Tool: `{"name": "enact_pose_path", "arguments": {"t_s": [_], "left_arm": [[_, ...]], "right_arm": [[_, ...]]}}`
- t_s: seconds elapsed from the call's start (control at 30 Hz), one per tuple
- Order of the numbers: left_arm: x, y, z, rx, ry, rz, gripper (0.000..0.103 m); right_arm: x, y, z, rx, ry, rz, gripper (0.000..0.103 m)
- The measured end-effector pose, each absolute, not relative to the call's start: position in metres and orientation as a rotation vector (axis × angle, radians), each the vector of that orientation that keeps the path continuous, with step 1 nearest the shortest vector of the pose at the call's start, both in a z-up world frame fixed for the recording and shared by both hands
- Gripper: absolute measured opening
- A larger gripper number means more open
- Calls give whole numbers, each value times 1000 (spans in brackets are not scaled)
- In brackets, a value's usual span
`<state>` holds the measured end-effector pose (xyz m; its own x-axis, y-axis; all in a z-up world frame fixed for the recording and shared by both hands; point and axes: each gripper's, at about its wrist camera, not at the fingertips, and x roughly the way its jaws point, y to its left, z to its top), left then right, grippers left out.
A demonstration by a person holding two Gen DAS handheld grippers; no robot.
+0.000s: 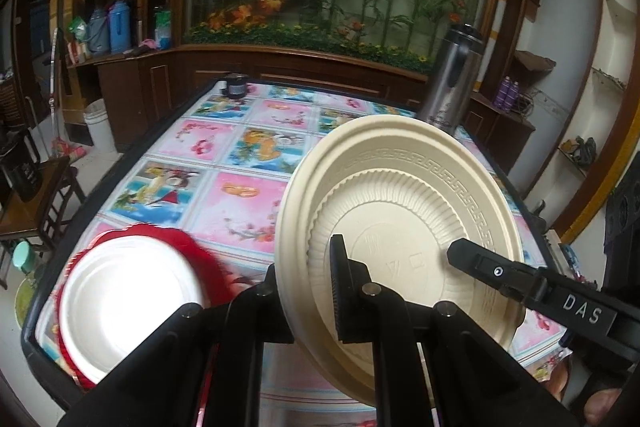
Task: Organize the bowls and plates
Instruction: 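Carry the beige plate with both tools over the bowl stack, then lower the beige plate onto the stack and open both tools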
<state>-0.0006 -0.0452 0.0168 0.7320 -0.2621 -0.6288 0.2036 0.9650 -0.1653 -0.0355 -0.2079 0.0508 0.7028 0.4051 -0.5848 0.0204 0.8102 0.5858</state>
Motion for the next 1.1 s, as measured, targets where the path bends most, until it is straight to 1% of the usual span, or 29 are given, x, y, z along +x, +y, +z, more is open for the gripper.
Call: {"name": "enact_pose_path", "arguments": {"t_s": [0.2, 0.37, 0.5, 0.67, 0.9, 1.1], "left_arm": [[0, 7, 12, -80, 721, -146, 11], [-1, 59, 3, -57, 779, -41, 12], [2, 85, -2, -54, 828, 7, 13], [9, 101, -11, -59, 879, 11, 14], [16, 106, -37, -48, 977, -19, 18], [15, 112, -40, -51, 993, -30, 18]], "right_arm": [[-10, -154, 48, 544, 838, 330, 13], [13, -89, 36, 492, 917, 441, 13], [25, -45, 24, 460, 970, 506, 13], [28, -15, 18, 397, 988, 526, 13], [35, -10, -2, 354, 1037, 486, 14], [33, -3, -4, 279, 1002, 470, 14]]}}
